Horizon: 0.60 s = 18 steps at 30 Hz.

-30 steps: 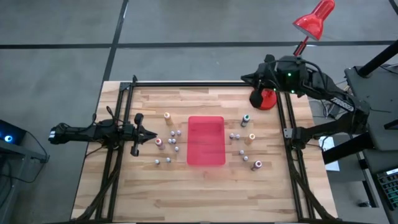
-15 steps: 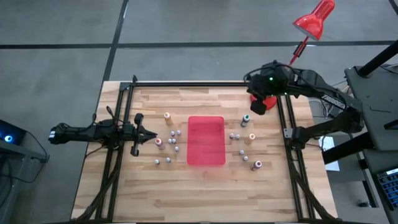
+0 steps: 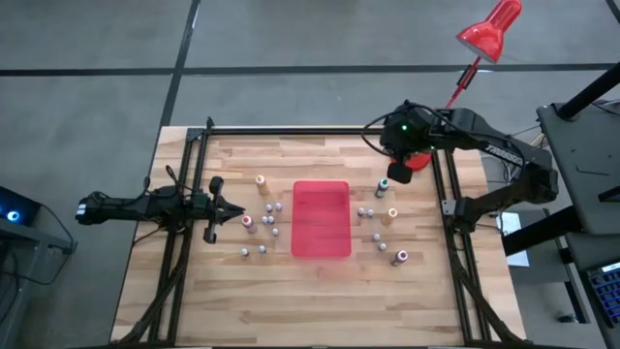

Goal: Pick & Place food coloring
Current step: Put the large green food coloring bottle into the red bin

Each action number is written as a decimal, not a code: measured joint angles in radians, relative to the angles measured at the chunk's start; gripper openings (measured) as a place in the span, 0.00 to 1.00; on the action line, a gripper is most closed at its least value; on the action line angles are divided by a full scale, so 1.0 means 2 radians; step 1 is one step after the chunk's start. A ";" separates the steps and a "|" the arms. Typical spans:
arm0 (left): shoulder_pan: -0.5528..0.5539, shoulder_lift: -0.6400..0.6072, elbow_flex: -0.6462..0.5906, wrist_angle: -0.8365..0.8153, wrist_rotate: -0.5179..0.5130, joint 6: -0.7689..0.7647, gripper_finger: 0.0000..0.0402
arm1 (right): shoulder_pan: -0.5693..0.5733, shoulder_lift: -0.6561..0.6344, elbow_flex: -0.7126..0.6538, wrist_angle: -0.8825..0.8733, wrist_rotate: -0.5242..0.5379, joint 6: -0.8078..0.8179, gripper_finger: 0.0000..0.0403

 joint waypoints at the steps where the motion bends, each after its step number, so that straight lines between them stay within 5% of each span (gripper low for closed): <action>1: 0.000 0.000 0.000 0.000 0.000 0.000 0.01 | 0.000 0.004 0.000 -0.003 0.000 -0.003 0.02; 18: 0.000 0.000 0.000 0.000 0.000 0.000 0.01 | -0.049 0.052 0.000 -0.050 0.000 0.038 0.02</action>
